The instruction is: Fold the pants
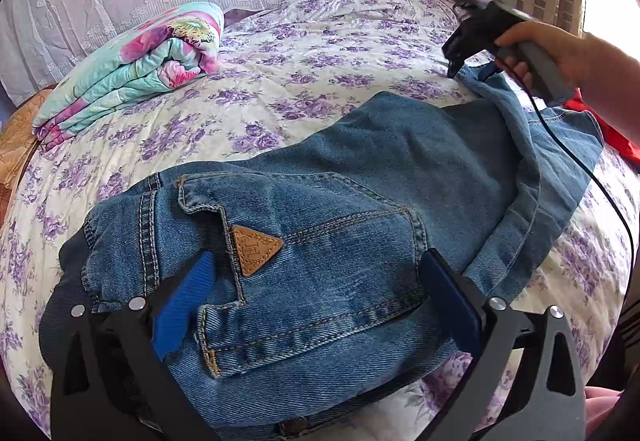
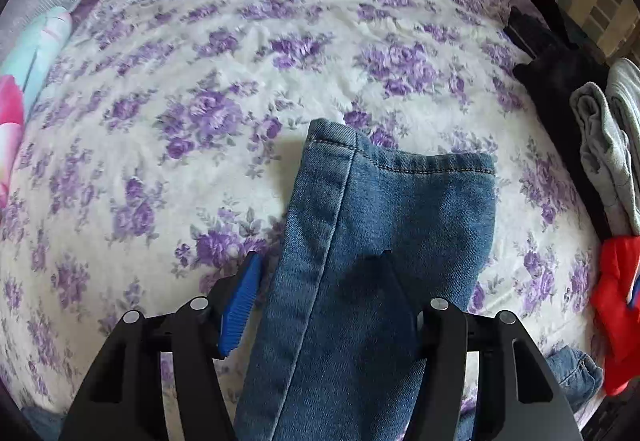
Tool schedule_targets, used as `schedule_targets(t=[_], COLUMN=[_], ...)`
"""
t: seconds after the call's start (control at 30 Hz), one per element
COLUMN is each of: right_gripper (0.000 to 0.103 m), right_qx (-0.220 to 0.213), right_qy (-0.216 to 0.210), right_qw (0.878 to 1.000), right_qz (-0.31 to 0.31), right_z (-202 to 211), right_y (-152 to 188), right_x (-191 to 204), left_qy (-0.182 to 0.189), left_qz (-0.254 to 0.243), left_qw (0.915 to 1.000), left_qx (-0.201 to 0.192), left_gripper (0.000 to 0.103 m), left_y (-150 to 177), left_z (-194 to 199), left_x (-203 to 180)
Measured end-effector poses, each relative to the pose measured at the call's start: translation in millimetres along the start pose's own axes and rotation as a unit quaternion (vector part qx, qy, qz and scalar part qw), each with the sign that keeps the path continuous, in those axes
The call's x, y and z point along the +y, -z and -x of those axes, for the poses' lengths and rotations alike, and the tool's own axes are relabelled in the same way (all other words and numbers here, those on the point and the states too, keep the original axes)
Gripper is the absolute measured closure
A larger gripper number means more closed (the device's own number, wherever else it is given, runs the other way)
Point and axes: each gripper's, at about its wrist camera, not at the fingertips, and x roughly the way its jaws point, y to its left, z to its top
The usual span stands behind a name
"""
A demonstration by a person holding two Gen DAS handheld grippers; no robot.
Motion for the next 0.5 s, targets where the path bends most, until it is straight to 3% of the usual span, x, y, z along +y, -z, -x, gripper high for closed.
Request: schedule_targets(t=[0.1, 0.17, 0.23, 0.33, 0.4, 0.5], right_gripper=[0.044, 0.070, 0.090, 0.091, 0.091, 0.091], right_qx=[0.001, -0.002, -0.001, -0.024, -0.051, -0.080], right_qy=[0.018, 0.020, -0.005, -0.053, -0.095, -0.157], right_qw=[1.000, 1.000, 1.000, 0.998, 0.994, 0.983], right_qz=[0.014, 0.023, 0.011, -0.004, -0.016, -0.048], right_z=[-1, 3, 8, 29, 53, 84], right_y=[0, 4, 7, 8, 12, 23], right_x=[6, 4, -9, -29, -47, -78], left_qy=[0.000, -0.001, 0.000, -0.001, 0.047, 0.149], left_qz=[0.000, -0.001, 0.001, 0.012, 0.024, 0.029], left_qw=[1.0000, 1.0000, 1.0000, 0.9999, 0.9980, 0.9855], left_qx=[0.000, -0.001, -0.003, -0.011, -0.036, -0.075], left_gripper=[0.004, 0.004, 0.004, 0.004, 0.004, 0.004], left_y=[0, 0, 1, -3, -11, -27], left_z=[0, 0, 1, 10, 28, 46], left_x=[0, 0, 1, 0, -8, -39])
